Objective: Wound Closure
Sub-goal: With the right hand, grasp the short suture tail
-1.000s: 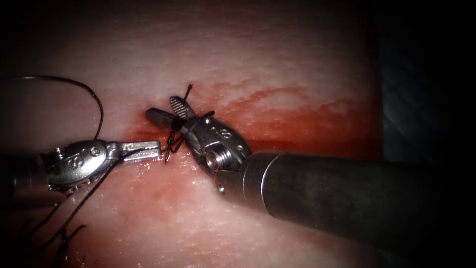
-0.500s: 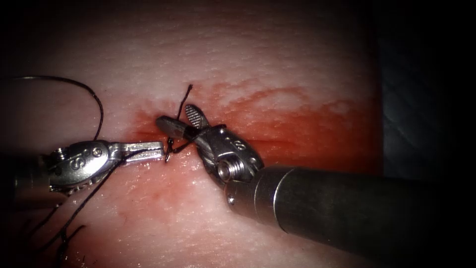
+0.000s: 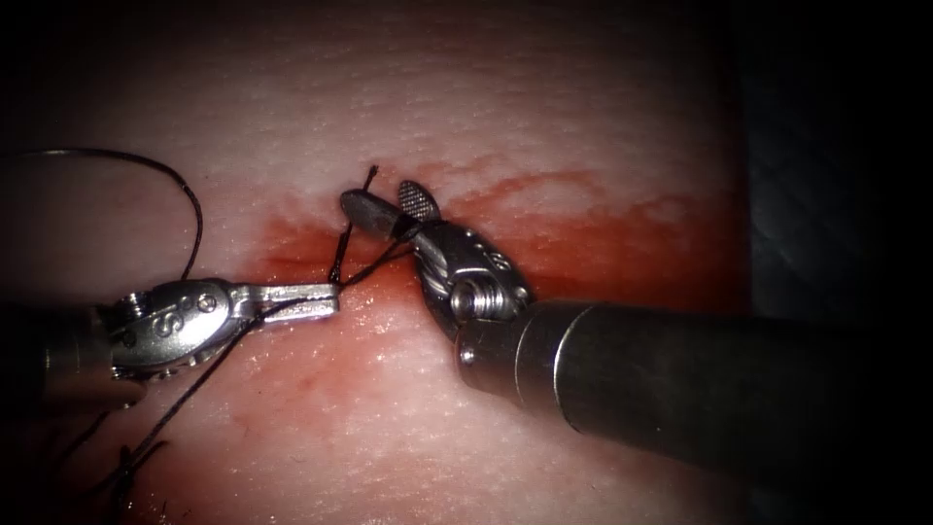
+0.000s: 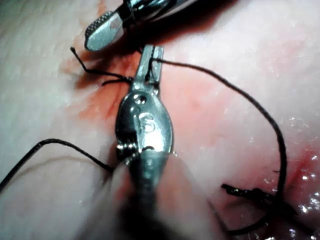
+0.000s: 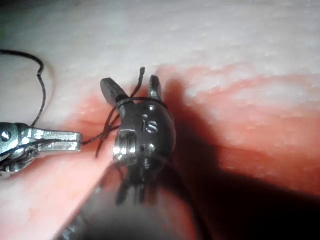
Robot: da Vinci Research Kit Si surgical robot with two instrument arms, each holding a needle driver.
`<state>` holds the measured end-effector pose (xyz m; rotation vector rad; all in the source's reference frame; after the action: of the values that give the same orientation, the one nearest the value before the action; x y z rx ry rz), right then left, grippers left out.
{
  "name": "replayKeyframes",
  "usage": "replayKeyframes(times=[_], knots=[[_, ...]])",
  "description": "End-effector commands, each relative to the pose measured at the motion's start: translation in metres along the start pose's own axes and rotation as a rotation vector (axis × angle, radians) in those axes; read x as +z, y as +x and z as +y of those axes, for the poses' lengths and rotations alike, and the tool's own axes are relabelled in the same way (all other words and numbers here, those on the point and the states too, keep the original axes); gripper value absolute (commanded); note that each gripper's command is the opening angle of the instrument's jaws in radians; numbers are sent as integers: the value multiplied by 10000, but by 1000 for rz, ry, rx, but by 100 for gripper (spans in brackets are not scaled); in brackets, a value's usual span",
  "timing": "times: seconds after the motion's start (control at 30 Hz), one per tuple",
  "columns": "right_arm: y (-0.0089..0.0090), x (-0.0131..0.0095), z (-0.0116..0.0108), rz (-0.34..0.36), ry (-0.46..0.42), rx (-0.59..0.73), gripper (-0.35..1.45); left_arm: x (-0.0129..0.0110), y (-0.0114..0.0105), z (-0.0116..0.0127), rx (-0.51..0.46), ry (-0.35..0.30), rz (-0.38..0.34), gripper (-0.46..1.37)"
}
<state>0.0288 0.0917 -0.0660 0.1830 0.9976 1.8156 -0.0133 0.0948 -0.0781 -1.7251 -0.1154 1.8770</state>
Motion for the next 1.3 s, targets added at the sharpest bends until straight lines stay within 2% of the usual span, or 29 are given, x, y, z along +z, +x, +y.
replayKeyframes(times=[0.03,0.33,0.7,0.8,0.97,1.23,1.3], knots=[[0,2,1,5,5,0,90,1,0,-2,3,-7,-7,-35],[-7,18,10,-22,-7,-10,88,8,3,-7,0,-9,-7,-35],[-6,38,8,-33,0,-10,81,10,2,-5,0,-14,-7,-35],[-7,41,8,-33,2,-10,75,10,2,-5,1,-14,-9,-35],[-8,44,10,-41,-6,-6,55,9,2,-5,1,-14,-9,-35],[-10,49,10,-42,-1,-55,37,9,2,-4,1,-14,-9,-35],[-11,50,9,-45,2,-60,23,9,2,-4,1,-14,-9,-35]])
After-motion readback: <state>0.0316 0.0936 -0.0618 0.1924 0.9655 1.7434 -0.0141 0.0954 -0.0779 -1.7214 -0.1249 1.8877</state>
